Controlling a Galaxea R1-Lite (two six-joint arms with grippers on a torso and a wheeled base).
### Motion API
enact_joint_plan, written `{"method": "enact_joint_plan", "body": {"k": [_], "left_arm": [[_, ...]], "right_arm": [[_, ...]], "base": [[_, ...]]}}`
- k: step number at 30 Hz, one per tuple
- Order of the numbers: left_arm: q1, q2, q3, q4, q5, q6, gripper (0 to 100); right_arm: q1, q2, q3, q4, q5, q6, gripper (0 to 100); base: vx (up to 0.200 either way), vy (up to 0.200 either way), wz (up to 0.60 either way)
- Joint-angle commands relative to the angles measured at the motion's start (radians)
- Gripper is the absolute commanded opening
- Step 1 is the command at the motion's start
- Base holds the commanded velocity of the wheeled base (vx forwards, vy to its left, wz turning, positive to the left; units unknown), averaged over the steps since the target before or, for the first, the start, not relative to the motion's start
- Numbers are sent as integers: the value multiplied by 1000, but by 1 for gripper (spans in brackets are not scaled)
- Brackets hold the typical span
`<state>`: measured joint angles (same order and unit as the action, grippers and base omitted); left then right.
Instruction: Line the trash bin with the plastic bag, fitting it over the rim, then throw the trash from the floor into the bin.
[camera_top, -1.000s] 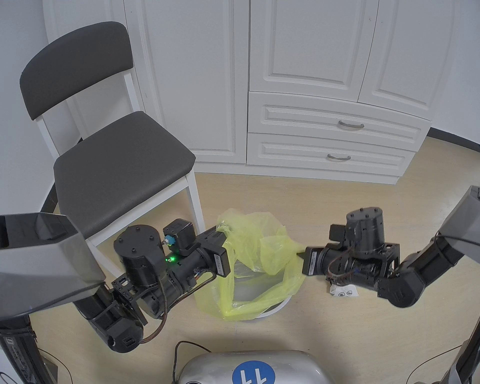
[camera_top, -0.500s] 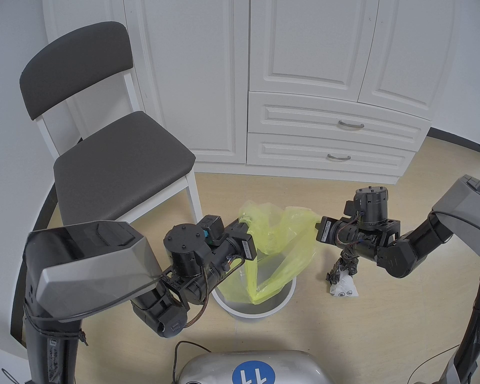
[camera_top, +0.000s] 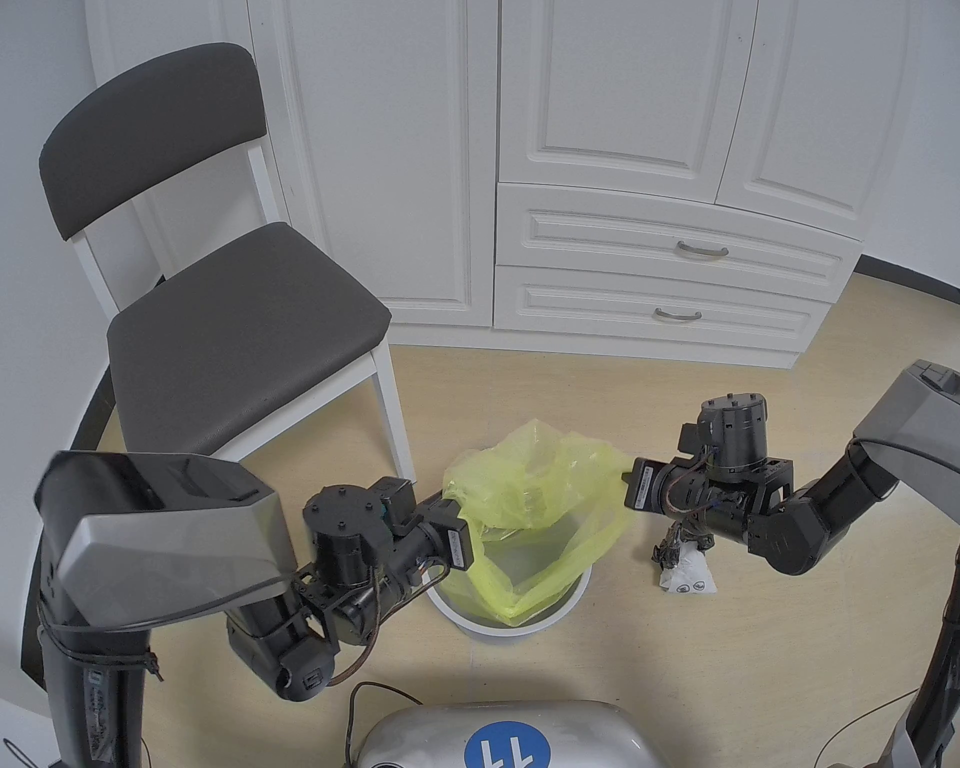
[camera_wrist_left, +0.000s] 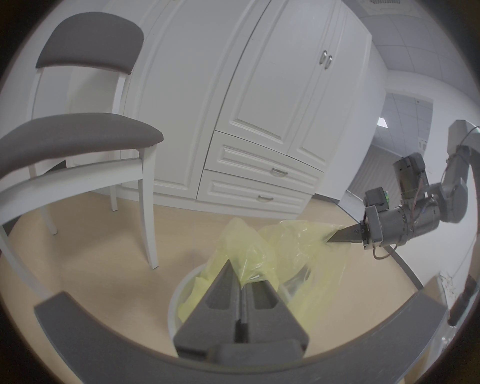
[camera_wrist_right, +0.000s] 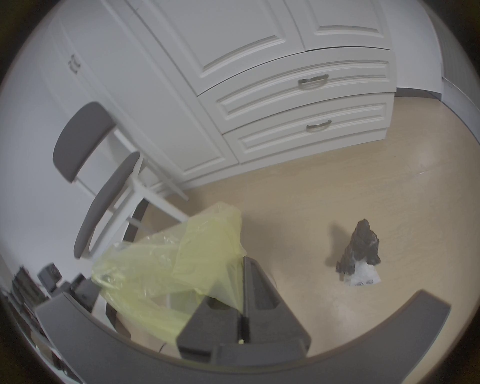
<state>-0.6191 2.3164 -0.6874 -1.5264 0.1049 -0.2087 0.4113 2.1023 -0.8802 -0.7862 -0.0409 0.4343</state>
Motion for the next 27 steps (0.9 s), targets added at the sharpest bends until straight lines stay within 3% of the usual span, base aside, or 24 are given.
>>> {"method": "enact_joint_plan", "body": {"k": [1, 7, 12, 19, 24, 27], "left_arm": [[-5, -161, 140, 9, -34, 43, 0], [10, -238, 236, 45, -60, 149, 0], [10, -253, 238, 192, -70, 160, 0], [27, -186, 181, 293, -93, 155, 0], [53, -95, 112, 296, -91, 149, 0], [82, -9, 16, 295, -86, 97, 0]], "right_arm": [[73, -128, 75, 84, 1, -42, 0], [133, -174, 86, 216, 1, -46, 0], [135, -136, 58, 288, 9, -55, 0], [119, -16, -8, 328, 65, -38, 0], [104, 73, -74, 334, 64, 15, 0], [78, 145, -154, 324, 65, 101, 0]], "base": [[0, 0, 0], [0, 0, 0], [0, 0, 0], [0, 0, 0], [0, 0, 0], [0, 0, 0]]}}
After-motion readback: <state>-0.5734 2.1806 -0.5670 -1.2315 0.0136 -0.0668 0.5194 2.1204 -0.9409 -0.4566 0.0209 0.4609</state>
